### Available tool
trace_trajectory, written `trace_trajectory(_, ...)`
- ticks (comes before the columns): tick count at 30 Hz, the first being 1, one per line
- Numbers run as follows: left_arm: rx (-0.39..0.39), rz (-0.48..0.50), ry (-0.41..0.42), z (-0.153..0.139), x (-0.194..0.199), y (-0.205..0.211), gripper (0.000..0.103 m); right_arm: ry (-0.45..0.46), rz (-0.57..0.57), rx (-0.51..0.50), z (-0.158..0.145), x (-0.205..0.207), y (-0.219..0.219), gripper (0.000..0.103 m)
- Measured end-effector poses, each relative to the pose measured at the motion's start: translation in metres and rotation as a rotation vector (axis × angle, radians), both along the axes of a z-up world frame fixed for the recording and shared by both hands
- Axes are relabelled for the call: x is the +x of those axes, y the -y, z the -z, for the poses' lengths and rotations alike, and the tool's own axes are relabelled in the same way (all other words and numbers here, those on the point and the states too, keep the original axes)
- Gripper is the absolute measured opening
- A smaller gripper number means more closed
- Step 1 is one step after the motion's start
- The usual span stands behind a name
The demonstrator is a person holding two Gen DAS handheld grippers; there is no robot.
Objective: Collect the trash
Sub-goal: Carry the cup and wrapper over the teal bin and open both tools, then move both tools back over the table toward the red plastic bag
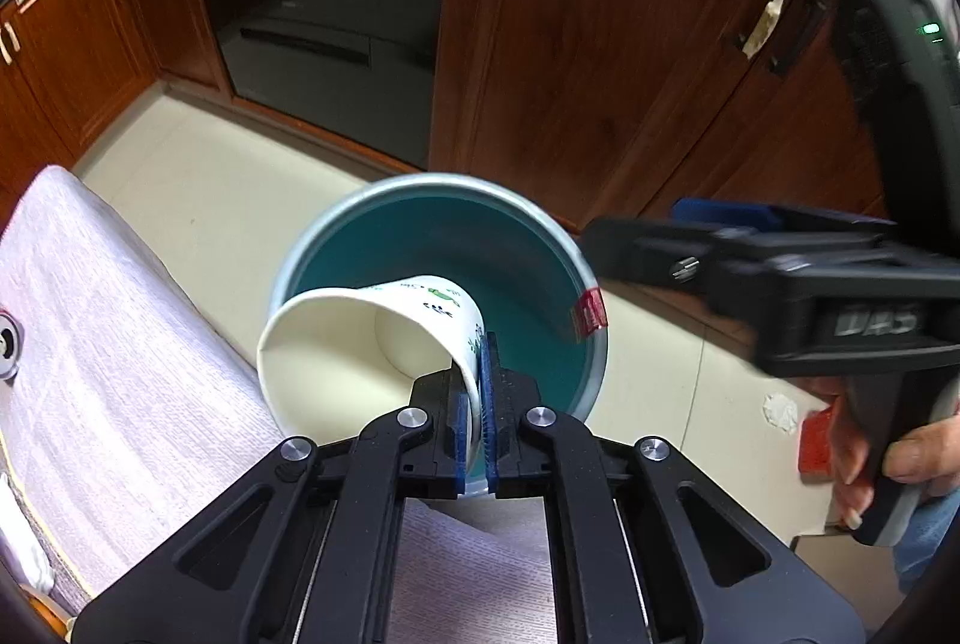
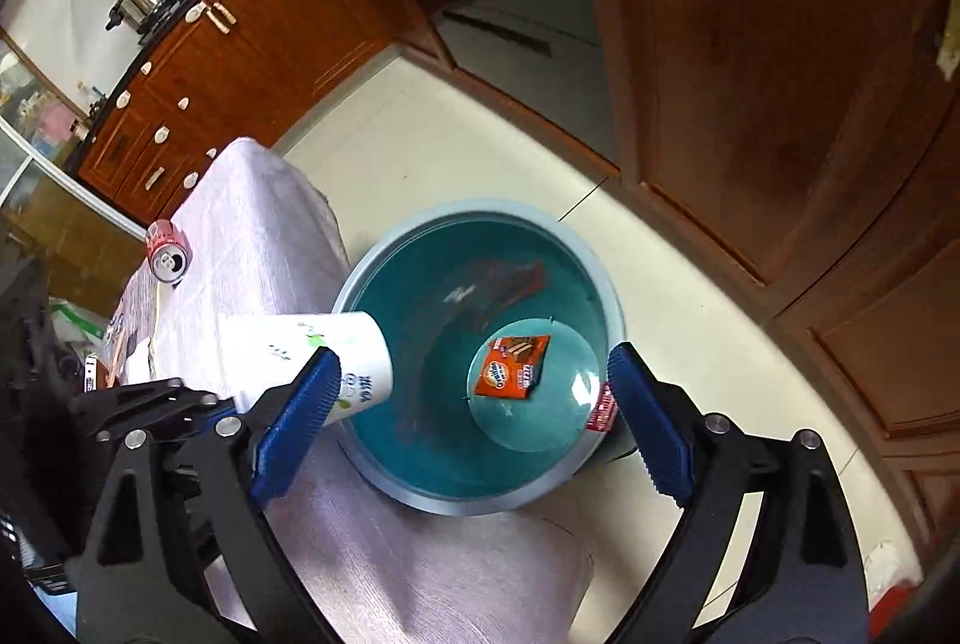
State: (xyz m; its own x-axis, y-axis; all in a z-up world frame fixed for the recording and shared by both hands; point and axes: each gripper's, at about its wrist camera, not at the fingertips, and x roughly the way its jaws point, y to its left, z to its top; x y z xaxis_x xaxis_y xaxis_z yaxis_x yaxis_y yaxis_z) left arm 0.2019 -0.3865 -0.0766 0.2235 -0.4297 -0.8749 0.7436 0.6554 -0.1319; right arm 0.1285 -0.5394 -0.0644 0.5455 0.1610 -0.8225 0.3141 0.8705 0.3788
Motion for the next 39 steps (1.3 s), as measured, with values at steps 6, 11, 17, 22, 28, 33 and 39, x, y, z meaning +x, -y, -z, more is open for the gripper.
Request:
trace_trajectory(6, 0.029, -0.057, 0.09, -0.008, -0.001, -0.007, 0.077, 0.005, 0.014, -0.013, -0.007, -0.005, 0.004, 0.088)
trace_trajectory(11, 0.031, -0.089, 0.113, -0.016, -0.002, -0.021, 0.093, 0.002, 0.009, -0.017, -0.011, -0.007, 0.002, 0.088)
trace_trajectory(17, 0.016, -0.118, 0.125, -0.025, -0.005, -0.03, 0.099, 0.003, -0.007, -0.043, -0.019, -0.01, -0.006, 0.088)
trace_trajectory(22, 0.001, -0.144, 0.116, -0.035, -0.01, -0.048, 0.099, 0.013, -0.014, -0.049, -0.027, -0.014, -0.014, 0.088)
trace_trajectory(28, -0.017, -0.163, 0.118, -0.043, -0.022, -0.067, 0.099, 0.019, -0.036, -0.061, -0.033, -0.018, -0.032, 0.088)
trace_trajectory(33, -0.033, -0.211, 0.113, -0.053, -0.034, -0.1, 0.099, 0.03, -0.085, -0.075, -0.043, -0.019, -0.06, 0.088)
trace_trajectory(39, -0.047, -0.287, 0.114, -0.061, -0.053, -0.161, 0.099, 0.046, -0.162, -0.093, -0.052, -0.023, -0.101, 0.088)
